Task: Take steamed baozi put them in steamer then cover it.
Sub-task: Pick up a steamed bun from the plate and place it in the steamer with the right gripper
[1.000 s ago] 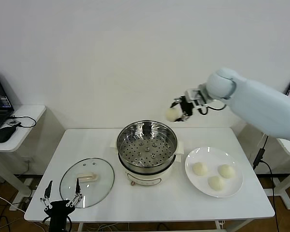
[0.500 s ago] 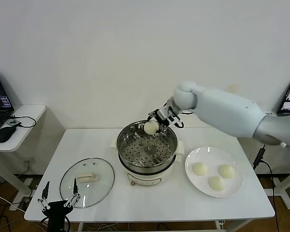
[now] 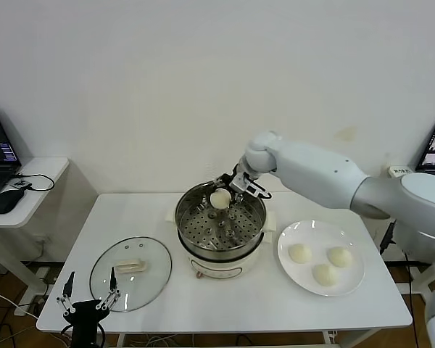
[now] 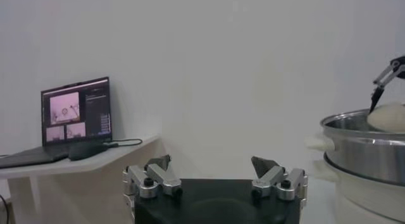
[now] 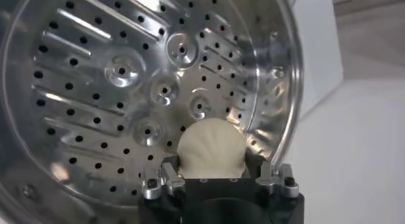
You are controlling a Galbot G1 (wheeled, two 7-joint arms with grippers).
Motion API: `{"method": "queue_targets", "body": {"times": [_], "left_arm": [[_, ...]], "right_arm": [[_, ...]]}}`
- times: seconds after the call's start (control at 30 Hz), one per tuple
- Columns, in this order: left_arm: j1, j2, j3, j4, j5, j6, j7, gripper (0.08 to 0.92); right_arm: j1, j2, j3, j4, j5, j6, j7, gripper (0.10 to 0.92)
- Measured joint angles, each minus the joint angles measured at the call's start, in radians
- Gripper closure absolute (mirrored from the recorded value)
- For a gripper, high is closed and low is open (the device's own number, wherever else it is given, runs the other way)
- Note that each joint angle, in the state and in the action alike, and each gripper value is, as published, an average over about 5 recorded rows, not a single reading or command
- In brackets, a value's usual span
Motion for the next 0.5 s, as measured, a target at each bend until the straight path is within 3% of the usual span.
{"method": "queue_targets", "body": {"times": [0.23,0.5], "left_arm": [[-0.002,-0.001,0.003,-0.004,-0.001,0.0,-0.001,0.177],[-0.002,-0.005,0.004,-0.01,0.0,0.0,-0.004,0.177]], "right_arm": [[-0.02,0.03,0.007,-0.054,-0.056,0.055,0.023,0.35],[-0.04,0.055,0.023,-0.107,-0.103,0.099,0.052,0.244]]}}
